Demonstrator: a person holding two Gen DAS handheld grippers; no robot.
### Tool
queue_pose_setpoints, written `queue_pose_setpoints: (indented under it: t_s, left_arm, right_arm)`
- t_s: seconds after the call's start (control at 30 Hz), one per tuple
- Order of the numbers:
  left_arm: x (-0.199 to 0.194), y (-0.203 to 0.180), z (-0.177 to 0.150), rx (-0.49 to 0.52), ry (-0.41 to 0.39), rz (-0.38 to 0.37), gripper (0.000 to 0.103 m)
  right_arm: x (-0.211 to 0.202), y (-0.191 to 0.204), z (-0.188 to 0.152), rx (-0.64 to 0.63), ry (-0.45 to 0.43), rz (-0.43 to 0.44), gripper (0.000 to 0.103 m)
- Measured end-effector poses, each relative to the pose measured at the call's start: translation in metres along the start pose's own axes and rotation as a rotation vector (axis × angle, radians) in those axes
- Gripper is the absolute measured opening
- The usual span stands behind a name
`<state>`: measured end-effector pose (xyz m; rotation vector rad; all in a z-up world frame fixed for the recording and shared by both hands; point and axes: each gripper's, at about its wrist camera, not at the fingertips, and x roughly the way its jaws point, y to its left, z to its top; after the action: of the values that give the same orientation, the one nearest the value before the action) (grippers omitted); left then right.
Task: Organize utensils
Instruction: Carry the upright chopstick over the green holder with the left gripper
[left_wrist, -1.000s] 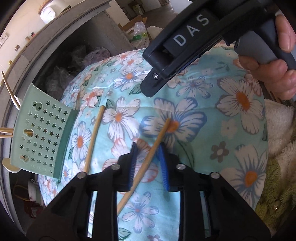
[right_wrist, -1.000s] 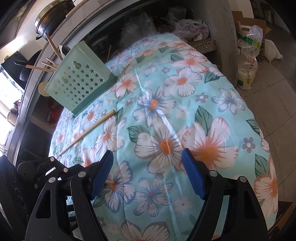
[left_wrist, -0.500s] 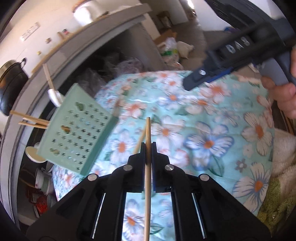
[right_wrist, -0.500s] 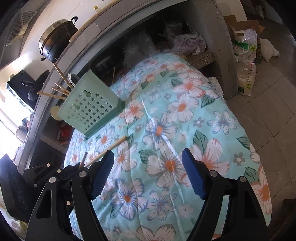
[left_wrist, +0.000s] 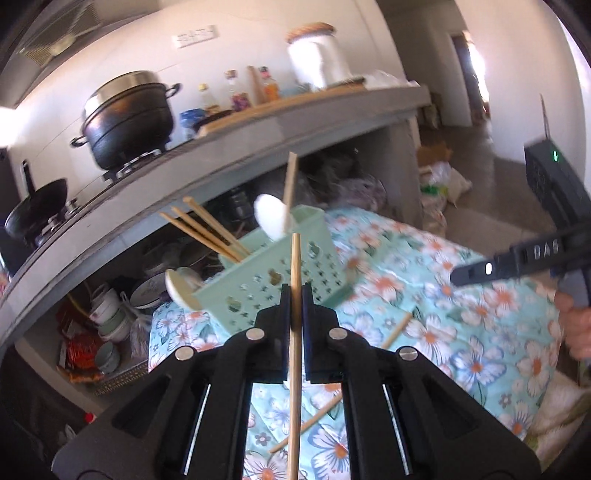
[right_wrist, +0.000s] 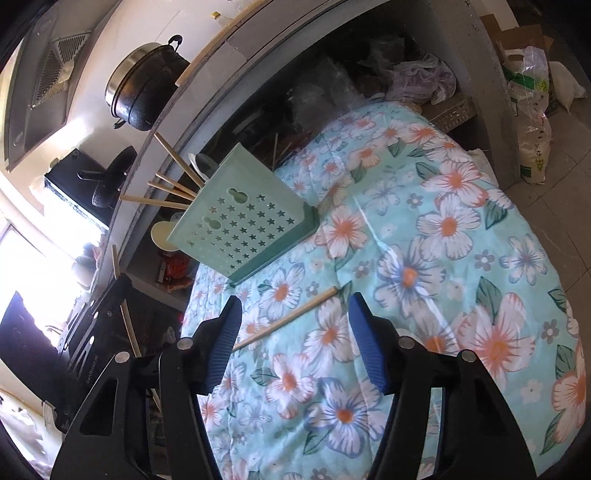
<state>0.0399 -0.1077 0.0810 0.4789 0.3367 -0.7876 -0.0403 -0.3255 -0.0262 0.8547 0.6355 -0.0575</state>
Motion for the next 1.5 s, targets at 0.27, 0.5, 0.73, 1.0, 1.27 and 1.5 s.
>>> queue_pose_setpoints:
  t_s: [0.27,0.5,0.73,1.0,1.27,1.5]
  left_arm:
    - [-0.023,0.05,0.008,-0.204,-0.095,0.05,0.004]
    - [-0.031,0.084,0.002,-0.378,-0.12,0.03,0.004]
    - [-0.031,0.107,-0.007,-0.529,-0.145,-0.019,0.004]
    - [-0.016,0.117,-0.019,-0.622,-0.135,-0.071,0.004]
    - [-0.008,0.113,-0.027,-0.646,-0.11,-0.089,0.004]
    - [-0.002,0.114,-0.029,-0.671,-0.077,-0.101,0.004]
  right_arm:
    - [0.018,0.007,-0.005,0.056,0.067,0.064,0.054]
    - [0.035,-0.01,-0.011,0.157,0.138,0.1,0.052]
    - [0.076,-0.025,-0.013,0.26,0.231,0.101,0.048]
    - [0.112,-0.035,-0.005,0.333,0.222,0.053,0.041]
    - [0.124,-0.035,-0.002,0.356,0.175,0.0,0.019]
    - [0.108,-0.037,-0.003,0.362,0.128,0.03,0.014]
